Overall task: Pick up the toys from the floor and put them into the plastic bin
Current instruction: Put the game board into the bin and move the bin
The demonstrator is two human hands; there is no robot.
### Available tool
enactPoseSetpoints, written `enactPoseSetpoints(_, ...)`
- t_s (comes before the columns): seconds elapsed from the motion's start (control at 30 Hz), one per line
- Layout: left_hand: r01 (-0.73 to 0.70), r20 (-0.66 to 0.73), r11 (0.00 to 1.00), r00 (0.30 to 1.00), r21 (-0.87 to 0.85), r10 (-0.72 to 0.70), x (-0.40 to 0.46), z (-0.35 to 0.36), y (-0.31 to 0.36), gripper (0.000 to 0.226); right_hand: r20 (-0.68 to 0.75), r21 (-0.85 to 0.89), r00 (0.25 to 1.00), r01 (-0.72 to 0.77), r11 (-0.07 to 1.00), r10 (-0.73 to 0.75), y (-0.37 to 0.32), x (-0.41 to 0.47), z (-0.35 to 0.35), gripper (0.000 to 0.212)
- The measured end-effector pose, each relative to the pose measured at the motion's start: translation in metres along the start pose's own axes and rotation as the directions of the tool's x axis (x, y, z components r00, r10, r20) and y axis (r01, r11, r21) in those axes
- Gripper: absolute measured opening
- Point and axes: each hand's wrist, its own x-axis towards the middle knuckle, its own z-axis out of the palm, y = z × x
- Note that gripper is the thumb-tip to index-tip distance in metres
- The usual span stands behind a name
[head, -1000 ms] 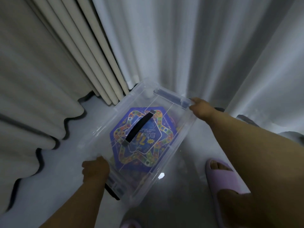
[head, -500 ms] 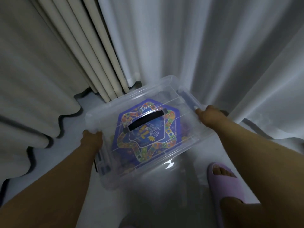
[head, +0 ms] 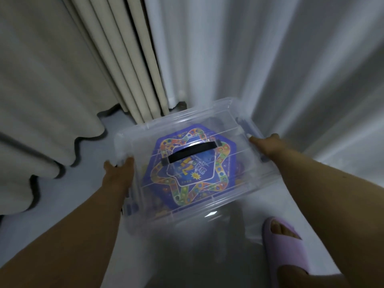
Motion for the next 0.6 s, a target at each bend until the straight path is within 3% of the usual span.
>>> enactPoseSetpoints(0.07, 0.047, -0.062, 0.996, 0.997, 0.070, -0.043, -0.003, 0.000, -0.001, 0.091, 0.055, 0.032, 0.998, -0.009, 0.999, 0.007, 0.002, 0.001, -0.001, 0.080)
enactPoseSetpoints(0.2, -0.091, -0.247, 0.934, 0.951, 0.345, 0.184, -0.020, -0.001, -0.005, 0.068, -0.142, -0.232, 0.978, 0.116, 0.966, -0.152, 0.005, -0.003, 0.002, 0.074)
enactPoseSetpoints(0.3, -0.089, -0.241, 0.936, 0.954, 0.340, 0.178, -0.030, -0.002, -0.005, 0.065, -0.247, -0.341, 0.928, 0.185, 0.922, -0.278, 0.007, -0.008, 0.007, 0.067)
enactPoseSetpoints(0.4, -0.110, -0.188, 0.935, 0.965, 0.338, 0.182, -0.033, -0.006, -0.006, 0.070, -0.259, -0.376, 0.911, 0.211, 0.902, -0.321, 0.008, -0.011, 0.009, 0.064)
enactPoseSetpoints(0.6, -0.202, -0.244, 0.894, 0.917, 0.399, 0.316, -0.051, -0.004, 0.000, 0.049, -0.271, -0.471, 0.875, 0.243, 0.848, -0.401, 0.003, -0.020, 0.007, 0.052)
